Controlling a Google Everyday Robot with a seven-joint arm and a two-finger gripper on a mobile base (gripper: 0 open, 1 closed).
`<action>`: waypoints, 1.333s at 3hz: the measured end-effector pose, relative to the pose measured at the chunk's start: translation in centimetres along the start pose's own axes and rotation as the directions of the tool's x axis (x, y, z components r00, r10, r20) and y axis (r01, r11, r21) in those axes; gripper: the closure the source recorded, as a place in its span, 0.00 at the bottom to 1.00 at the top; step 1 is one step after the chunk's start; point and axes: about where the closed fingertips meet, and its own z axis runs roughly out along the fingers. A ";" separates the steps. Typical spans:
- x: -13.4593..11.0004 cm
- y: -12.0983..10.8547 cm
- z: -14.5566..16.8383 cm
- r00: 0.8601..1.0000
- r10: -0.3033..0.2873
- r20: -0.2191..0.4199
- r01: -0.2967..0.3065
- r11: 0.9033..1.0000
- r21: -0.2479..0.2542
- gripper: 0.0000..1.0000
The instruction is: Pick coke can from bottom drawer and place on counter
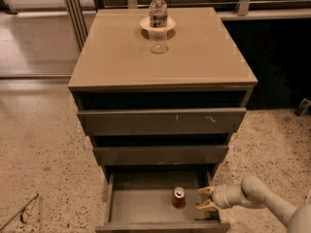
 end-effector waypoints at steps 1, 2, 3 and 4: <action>-0.4 -0.5 1.5 0.999 -0.037 0.025 0.038 0.999 -0.007 0.23; -0.7 -1.2 2.9 0.997 -0.061 0.048 0.061 0.998 -0.009 0.21; -1.4 -2.0 4.8 0.994 -0.082 0.078 0.084 0.996 -0.020 0.21; -2.4 -2.8 6.8 0.989 -0.107 0.106 0.111 0.993 -0.041 0.21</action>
Offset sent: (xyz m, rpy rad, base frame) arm 0.0320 0.0299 -0.0195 0.0554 -0.0834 0.0567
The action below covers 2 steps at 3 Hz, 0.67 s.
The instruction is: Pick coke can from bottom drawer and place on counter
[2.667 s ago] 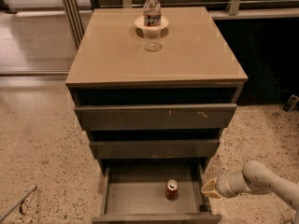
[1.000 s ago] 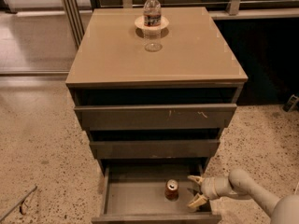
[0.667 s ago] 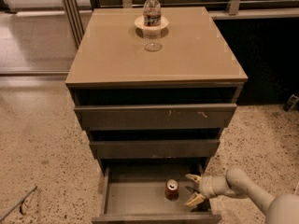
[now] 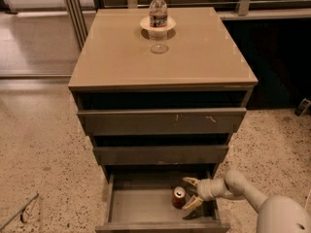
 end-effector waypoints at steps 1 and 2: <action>-0.4 -0.5 1.9 1.000 -0.013 0.019 0.014 0.999 -0.032 0.21; 0.0 -0.3 3.7 1.000 -0.014 0.016 0.015 0.997 -0.074 0.39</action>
Offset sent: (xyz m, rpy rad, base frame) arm 0.0103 0.0390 -0.0341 0.0111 0.0507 0.1062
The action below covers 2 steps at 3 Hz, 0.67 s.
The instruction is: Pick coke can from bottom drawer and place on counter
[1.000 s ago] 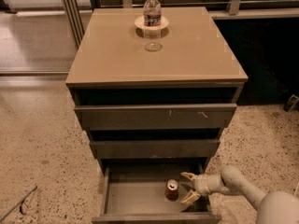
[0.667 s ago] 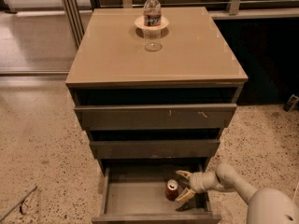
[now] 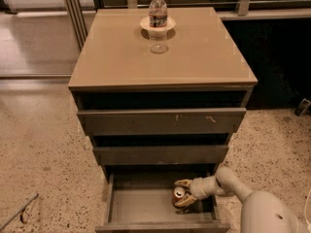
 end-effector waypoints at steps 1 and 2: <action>0.0 0.0 0.1 1.000 -0.001 0.000 0.001 1.000 -0.001 0.62; -0.2 0.0 0.0 1.000 -0.001 0.001 0.001 1.000 -0.001 0.93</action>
Offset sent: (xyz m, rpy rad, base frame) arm 0.0004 0.0005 0.0000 0.0001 -0.0004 0.0008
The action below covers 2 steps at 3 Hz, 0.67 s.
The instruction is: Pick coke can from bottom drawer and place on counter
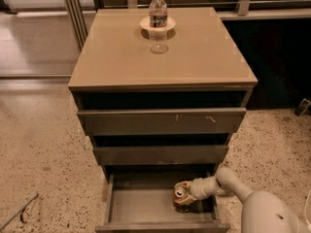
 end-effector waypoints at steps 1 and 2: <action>-2.4 0.4 -1.3 1.000 0.001 0.022 -0.001 1.000 -0.006 1.00; -8.0 0.1 -4.7 0.999 0.000 0.046 -0.001 1.000 0.014 1.00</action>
Offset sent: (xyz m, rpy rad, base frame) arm 0.0130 0.0077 0.2189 0.0660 -0.0529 0.0010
